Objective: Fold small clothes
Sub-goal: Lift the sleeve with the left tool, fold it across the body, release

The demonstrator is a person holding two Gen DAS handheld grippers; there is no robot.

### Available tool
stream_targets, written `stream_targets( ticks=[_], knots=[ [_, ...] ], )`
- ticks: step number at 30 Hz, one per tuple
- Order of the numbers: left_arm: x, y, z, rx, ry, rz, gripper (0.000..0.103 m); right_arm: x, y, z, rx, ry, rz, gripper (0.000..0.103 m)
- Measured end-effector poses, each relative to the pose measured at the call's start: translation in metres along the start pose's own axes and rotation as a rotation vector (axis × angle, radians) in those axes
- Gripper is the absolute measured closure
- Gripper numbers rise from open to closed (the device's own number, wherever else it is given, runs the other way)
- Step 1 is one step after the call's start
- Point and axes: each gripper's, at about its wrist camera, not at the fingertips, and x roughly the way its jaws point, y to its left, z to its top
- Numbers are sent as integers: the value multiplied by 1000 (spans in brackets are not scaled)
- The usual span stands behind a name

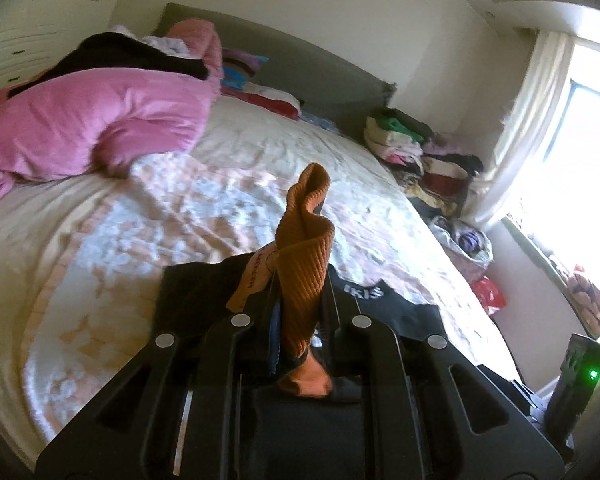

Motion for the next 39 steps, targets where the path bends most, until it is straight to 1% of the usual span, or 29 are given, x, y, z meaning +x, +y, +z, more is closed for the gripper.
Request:
stream_targets(
  ticks=[5, 8, 13, 18, 27, 36, 39],
  knots=[
    [17, -24, -2, 39, 42, -34, 94, -8, -18, 1, 40, -3, 37, 5],
    [31, -39, -5, 62, 71, -51, 94, -13, -32, 1, 84, -7, 42, 5],
    [52, -59, -13, 85, 124, -74, 94, -20, -54, 2, 142, -21, 16, 5],
    [74, -76, -24, 135, 173, -65, 94, -27, -75, 3, 198, -38, 3, 5],
    [111, -103, -50, 233, 292, -81, 94, -29, -94, 1, 246, -41, -32, 5],
    [143, -114, -75, 267, 417, -128, 94, -25, -116, 0, 303, -31, -86, 5],
    [150, -116, -84, 278, 463, -157, 91, -21, -122, -1, 322, -23, -99, 5]
  ],
)
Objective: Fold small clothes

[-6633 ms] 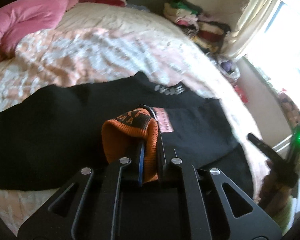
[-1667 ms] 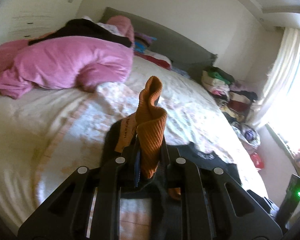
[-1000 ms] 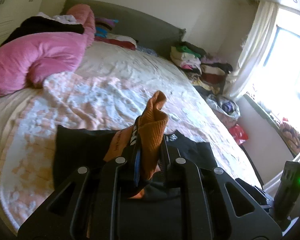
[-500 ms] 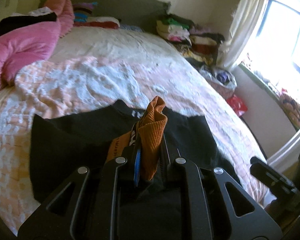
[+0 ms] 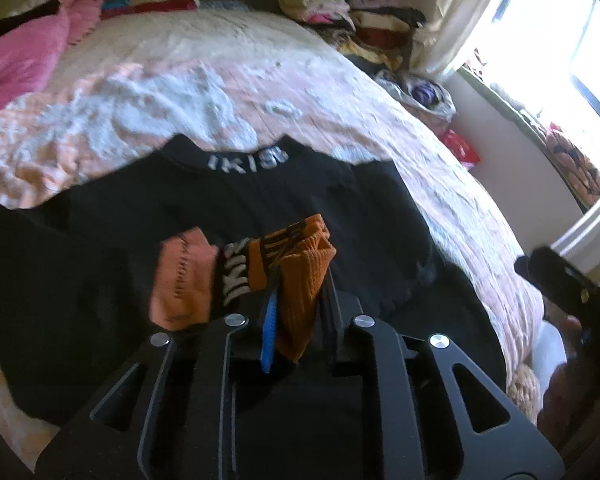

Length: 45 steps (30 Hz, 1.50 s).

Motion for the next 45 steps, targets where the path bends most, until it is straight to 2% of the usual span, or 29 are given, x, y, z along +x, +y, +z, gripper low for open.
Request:
stream_targets(
  ticks=[2, 4, 10, 13, 15, 17, 19, 21, 22, 23, 24, 26, 27, 32, 36, 40, 45],
  knots=[
    [4, -1, -2, 10, 32, -35, 84, 5, -3, 0, 12, 10, -10, 5],
    [5, 0, -3, 14, 52, -60, 73, 11, -3, -1, 15, 24, -17, 4],
    [-9, 10, -4, 33, 44, -44, 46, 39, 7, -9, 3, 89, -13, 5],
    [-22, 27, 2, 5, -6, 16, 29, 59, 22, -13, -44, 129, 4, 5],
    [-32, 40, 7, -21, -42, 61, 23, 72, 35, -17, -85, 156, 13, 7],
    [-44, 55, 13, -50, -78, 104, 14, 89, 52, -22, -129, 193, 41, 15],
    [-54, 66, 17, -66, -107, 139, 12, 106, 59, -26, -136, 233, 44, 17],
    [-66, 78, 21, -92, -136, 166, 12, 122, 63, -31, -123, 272, 33, 25],
    [-71, 86, 24, -113, -150, 170, 11, 129, 65, -34, -115, 289, 33, 37],
    [-76, 91, 25, -130, -160, 170, 10, 134, 67, -37, -113, 303, 36, 53],
    [-81, 99, 28, -147, -173, 174, 10, 137, 70, -39, -124, 308, 39, 61],
    [-89, 108, 31, -162, -196, 195, 10, 138, 82, -42, -173, 296, 43, 89],
    [-94, 113, 32, -170, -207, 213, 10, 136, 86, -42, -193, 290, 50, 95],
    [-110, 138, 32, -228, -238, 239, 10, 102, 106, -17, -262, 182, 143, 95],
    [-119, 150, 31, -262, -255, 249, 10, 70, 124, 13, -342, 78, 176, 95],
    [-122, 156, 30, -281, -258, 243, 10, 49, 117, 41, -398, -4, 136, 95],
    [-115, 153, 30, -266, -239, 238, 10, 52, 86, 55, -357, -18, 53, 96]
  ],
)
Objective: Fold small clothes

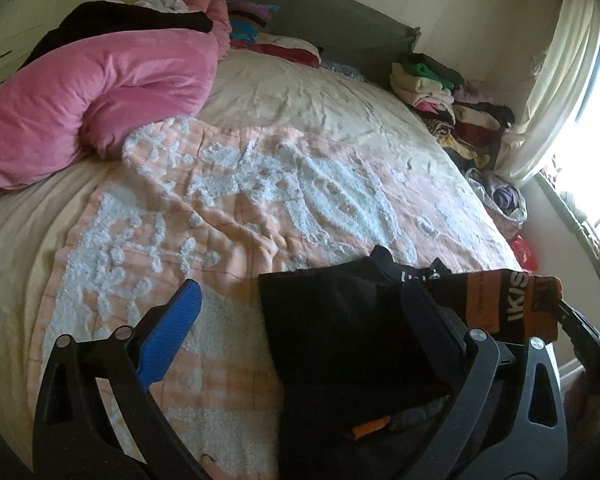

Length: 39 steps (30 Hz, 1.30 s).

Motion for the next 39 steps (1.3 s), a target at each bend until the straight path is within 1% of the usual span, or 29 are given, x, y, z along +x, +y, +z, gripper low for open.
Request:
stream_targets(
  ticks=[3, 7, 14, 21, 22, 24, 25, 26, 27, 29, 33, 36, 38, 39],
  knots=[
    [5, -6, -3, 26, 15, -1, 10, 4, -22, -9, 43, 22, -33, 96],
    [15, -17, -11, 63, 46, 3, 10, 7, -37, -24, 77, 44, -59, 96],
    [37, -44, -32, 155, 110, 3, 10, 16, -44, -40, 90, 84, -125, 95],
    [53, -64, -53, 223, 168, 3, 10, 22, -50, -48, 110, 113, -158, 93],
    [54, -66, -54, 227, 170, 3, 10, 23, -51, -48, 113, 116, -164, 90],
    [55, -68, -56, 235, 174, 3, 10, 22, -52, -49, 115, 110, -186, 89],
    [56, -68, -57, 238, 176, 4, 10, 20, -53, -49, 112, 104, -198, 86],
    [56, -69, -57, 240, 177, 4, 10, 19, -54, -49, 113, 101, -204, 77],
    [57, -70, -58, 242, 181, 1, 10, 18, -54, -49, 116, 98, -205, 73],
    [58, -71, -61, 247, 192, -6, 10, 16, -52, -51, 109, 101, -187, 66],
    [64, -78, -70, 276, 222, -8, 10, 24, -34, -58, 54, 143, -130, 64],
    [68, -82, -78, 302, 252, -8, 10, 31, -24, -64, 42, 178, -83, 63],
    [73, -83, -84, 310, 280, -11, 10, 37, -18, -69, 26, 207, -67, 60],
    [77, -83, -88, 318, 298, -1, 10, 40, -16, -72, 22, 221, -64, 58]
  ],
)
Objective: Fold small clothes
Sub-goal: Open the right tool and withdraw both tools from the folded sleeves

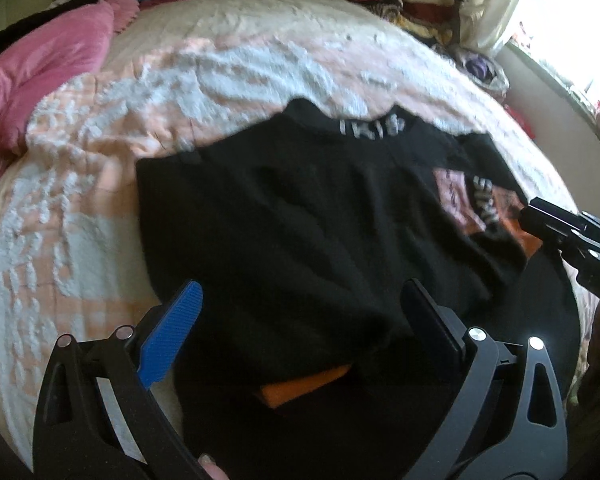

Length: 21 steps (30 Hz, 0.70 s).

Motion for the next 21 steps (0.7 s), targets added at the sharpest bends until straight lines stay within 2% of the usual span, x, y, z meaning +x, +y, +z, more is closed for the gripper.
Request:
stream_targets(
  ticks=[3, 5, 9, 14, 18, 20, 21],
  knots=[
    [10, 1, -4, -2, 25, 5, 10, 16, 1, -9, -10, 67, -8, 56],
    [12, 2, -5, -10, 29, 0, 10, 29, -4, -16, -1, 122, -50, 56],
    [10, 3, -5, -12, 25, -4, 10, 30, -12, -22, 36, 110, -30, 56],
    [5, 3, -3, -21, 18, -11, 10, 7, -10, -22, 38, 33, -3, 39],
    [1, 4, -2, -29, 9, -14, 10, -6, -9, -23, 43, 4, 5, 25],
    [-2, 4, -1, -33, 6, -14, 10, -10, -11, -22, 51, -9, -2, 15],
    [-3, 4, -1, -32, 3, -13, 10, -12, -12, -23, 54, -17, -3, 14]
  ],
)
